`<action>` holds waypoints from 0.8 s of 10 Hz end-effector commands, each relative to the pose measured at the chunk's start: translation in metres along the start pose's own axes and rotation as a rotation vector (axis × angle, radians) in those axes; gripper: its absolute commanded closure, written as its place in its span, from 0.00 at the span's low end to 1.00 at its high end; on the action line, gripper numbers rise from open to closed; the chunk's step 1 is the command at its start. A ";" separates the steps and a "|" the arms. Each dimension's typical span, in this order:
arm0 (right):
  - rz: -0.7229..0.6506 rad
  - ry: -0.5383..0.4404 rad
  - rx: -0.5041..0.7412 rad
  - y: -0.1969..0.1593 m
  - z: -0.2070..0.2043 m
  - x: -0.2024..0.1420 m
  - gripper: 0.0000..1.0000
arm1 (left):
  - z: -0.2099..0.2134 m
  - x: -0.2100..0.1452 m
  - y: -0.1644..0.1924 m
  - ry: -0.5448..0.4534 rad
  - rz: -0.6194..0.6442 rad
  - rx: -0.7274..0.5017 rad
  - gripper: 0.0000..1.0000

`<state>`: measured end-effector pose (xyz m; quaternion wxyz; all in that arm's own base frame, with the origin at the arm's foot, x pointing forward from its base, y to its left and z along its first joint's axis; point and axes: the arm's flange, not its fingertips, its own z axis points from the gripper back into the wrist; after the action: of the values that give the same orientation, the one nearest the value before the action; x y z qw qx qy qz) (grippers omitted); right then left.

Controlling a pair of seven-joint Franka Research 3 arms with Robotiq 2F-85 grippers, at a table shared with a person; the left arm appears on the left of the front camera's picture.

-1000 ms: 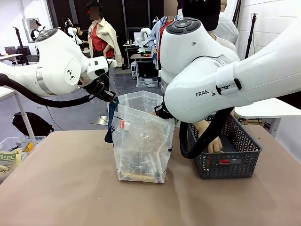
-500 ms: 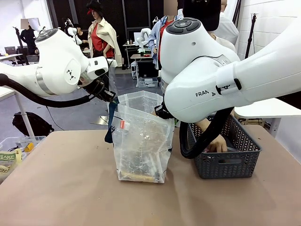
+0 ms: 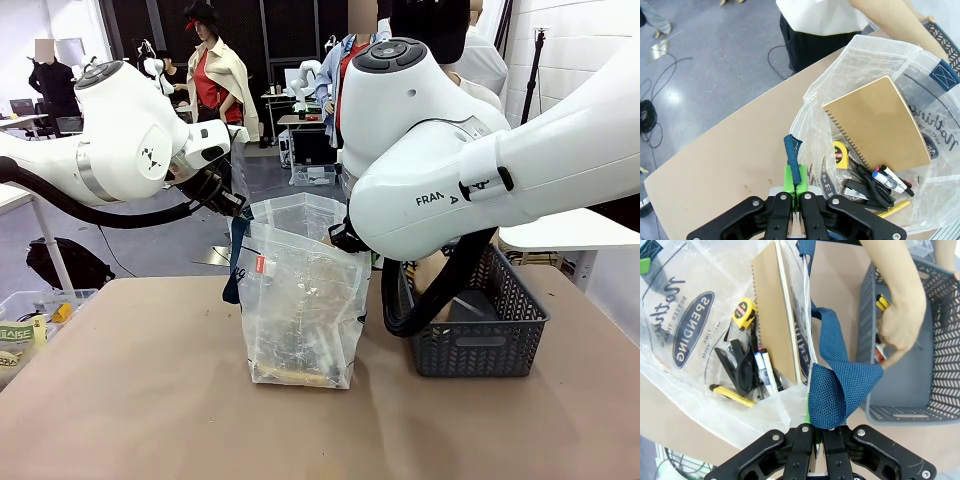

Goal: Transfer purchased items from the store into the shopping bag.
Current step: Move the Reusable shopping bag to the right side of the table.

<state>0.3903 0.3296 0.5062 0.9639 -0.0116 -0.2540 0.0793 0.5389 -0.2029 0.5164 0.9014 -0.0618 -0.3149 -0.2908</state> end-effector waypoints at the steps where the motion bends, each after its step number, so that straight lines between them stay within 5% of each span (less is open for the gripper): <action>1: -0.006 0.004 -0.002 0.000 -0.001 -0.001 1.00 | 0.002 0.000 0.003 -0.003 0.005 0.004 1.00; 8: -0.006 0.004 -0.002 0.000 -0.001 -0.001 1.00 | 0.002 0.000 0.003 -0.003 0.005 0.004 1.00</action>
<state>0.3903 0.3296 0.5062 0.9639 -0.0116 -0.2540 0.0793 0.5389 -0.2029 0.5164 0.9014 -0.0618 -0.3149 -0.2908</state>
